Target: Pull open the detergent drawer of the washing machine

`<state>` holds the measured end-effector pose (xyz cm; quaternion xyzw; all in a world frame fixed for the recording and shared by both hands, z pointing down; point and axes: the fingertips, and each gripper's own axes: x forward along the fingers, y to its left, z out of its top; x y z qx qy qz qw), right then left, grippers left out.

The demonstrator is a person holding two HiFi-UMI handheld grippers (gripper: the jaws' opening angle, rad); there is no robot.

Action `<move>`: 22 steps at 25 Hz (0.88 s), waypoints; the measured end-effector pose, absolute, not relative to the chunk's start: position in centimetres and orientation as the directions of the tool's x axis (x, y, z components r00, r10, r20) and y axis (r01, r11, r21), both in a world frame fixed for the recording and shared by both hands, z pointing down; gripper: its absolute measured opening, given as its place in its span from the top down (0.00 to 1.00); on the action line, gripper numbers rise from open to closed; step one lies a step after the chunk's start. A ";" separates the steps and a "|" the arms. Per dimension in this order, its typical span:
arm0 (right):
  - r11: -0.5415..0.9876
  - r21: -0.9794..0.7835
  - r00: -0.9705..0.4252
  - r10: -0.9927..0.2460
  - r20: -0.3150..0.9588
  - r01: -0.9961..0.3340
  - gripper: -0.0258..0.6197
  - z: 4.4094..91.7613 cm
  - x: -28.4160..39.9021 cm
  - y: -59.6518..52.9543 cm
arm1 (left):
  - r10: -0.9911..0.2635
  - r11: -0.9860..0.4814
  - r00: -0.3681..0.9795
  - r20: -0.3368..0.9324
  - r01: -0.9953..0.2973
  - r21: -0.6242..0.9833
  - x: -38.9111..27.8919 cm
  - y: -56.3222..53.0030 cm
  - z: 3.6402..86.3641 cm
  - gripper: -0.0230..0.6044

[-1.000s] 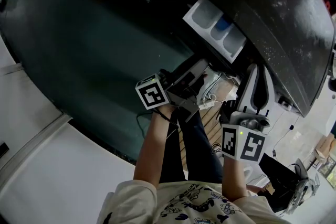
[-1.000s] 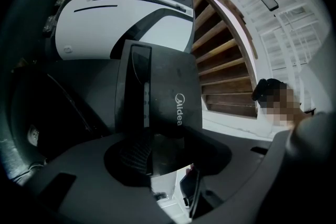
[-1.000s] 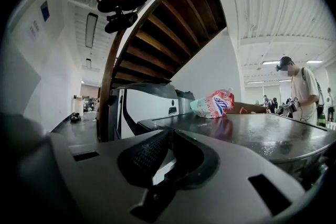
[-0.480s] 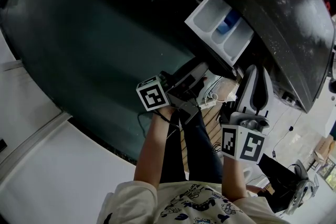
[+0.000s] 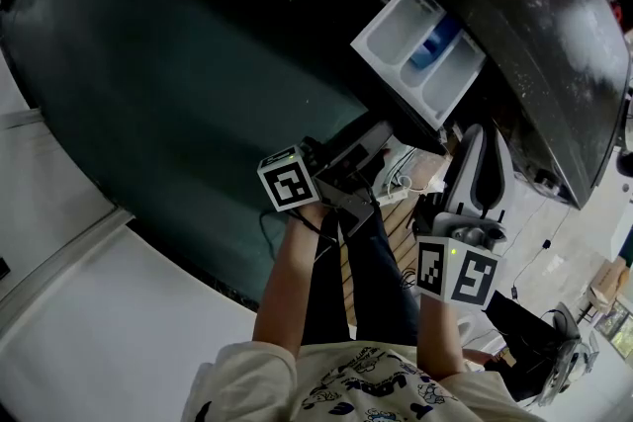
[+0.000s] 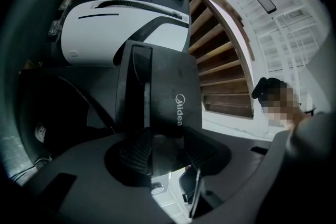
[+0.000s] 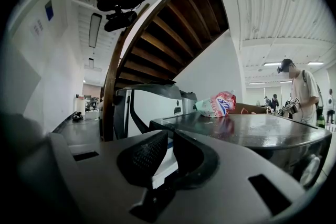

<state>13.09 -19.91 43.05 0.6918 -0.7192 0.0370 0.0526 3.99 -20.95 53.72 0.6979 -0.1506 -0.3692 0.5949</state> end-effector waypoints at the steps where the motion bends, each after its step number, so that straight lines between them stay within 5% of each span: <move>1: 0.040 0.019 -0.037 -0.991 0.127 -0.999 0.90 43.1 13.1 -19.8 | -0.650 -0.247 0.682 -0.336 0.229 0.942 3.9 -20.8 53.7 0.64; 22: 0.049 0.028 -0.045 -0.991 0.125 -0.998 0.90 42.1 12.1 -18.0 | -0.670 -0.257 0.697 -0.255 0.104 0.961 2.6 -19.4 53.7 0.59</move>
